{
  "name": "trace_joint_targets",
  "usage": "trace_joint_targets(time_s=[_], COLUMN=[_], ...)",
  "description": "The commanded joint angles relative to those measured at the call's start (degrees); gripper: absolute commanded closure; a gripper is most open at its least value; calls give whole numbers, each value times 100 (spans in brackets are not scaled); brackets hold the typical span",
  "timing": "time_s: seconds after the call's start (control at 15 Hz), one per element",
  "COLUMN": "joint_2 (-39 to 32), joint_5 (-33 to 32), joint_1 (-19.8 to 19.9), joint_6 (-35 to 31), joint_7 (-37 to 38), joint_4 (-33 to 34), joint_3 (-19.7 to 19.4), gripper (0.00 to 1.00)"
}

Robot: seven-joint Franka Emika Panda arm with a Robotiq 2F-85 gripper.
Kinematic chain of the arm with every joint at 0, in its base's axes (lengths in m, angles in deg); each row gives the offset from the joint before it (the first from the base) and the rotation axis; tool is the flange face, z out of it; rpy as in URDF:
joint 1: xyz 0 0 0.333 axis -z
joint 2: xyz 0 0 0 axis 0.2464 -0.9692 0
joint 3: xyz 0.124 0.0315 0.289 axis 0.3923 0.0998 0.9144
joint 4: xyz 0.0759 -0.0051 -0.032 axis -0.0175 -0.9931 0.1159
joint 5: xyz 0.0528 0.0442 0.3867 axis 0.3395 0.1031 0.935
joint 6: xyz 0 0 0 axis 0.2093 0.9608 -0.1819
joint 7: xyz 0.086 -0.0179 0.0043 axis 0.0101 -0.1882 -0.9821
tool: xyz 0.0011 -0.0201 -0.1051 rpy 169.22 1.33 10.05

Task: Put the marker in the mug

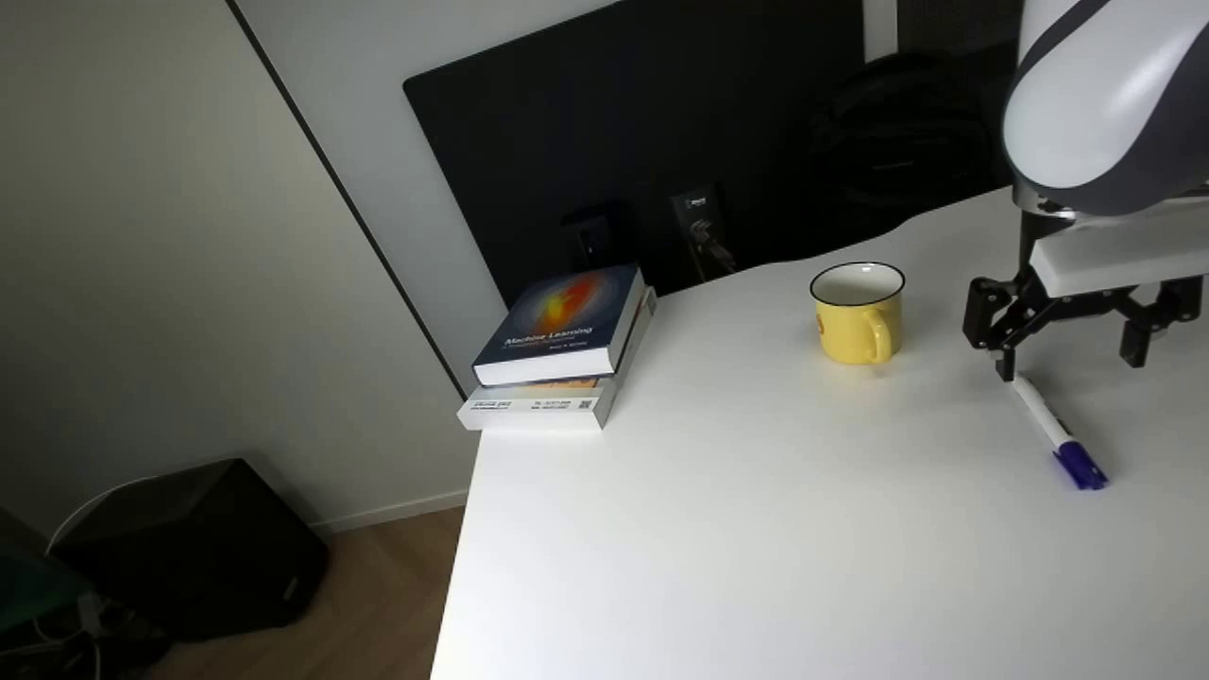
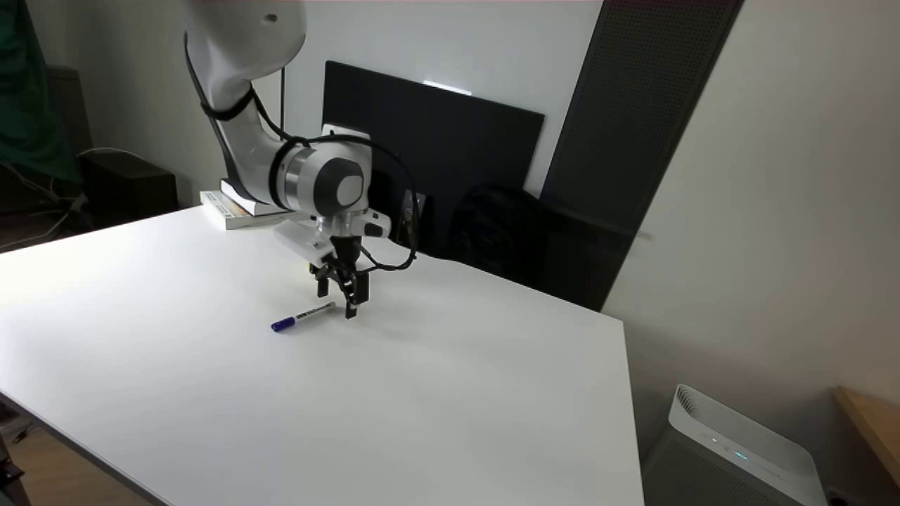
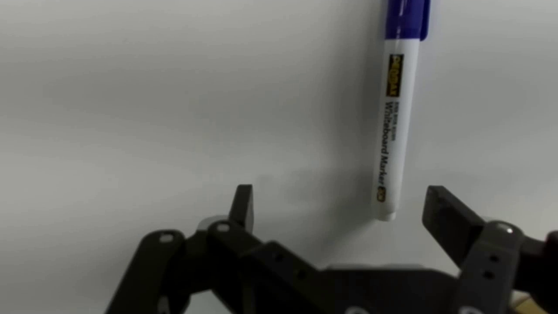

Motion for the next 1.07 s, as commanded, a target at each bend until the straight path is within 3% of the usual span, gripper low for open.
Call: trace_joint_targets(time_s=[0.0, 0.27, 0.33, 0.47, 1.0], joint_2=[-65, -97, -108, -119, -52], joint_5=[44, 31, 31, 48, 299], joint_1=[-69, -116, -124, -113, 34], joint_6=[-65, -78, -83, -115, -253], joint_7=[199, 202, 200, 179, 108], joint_4=[68, 67, 62, 44, -32], joint_3=[7, 9, 10, 24, 62], gripper=[0, 1, 28, 35, 91])
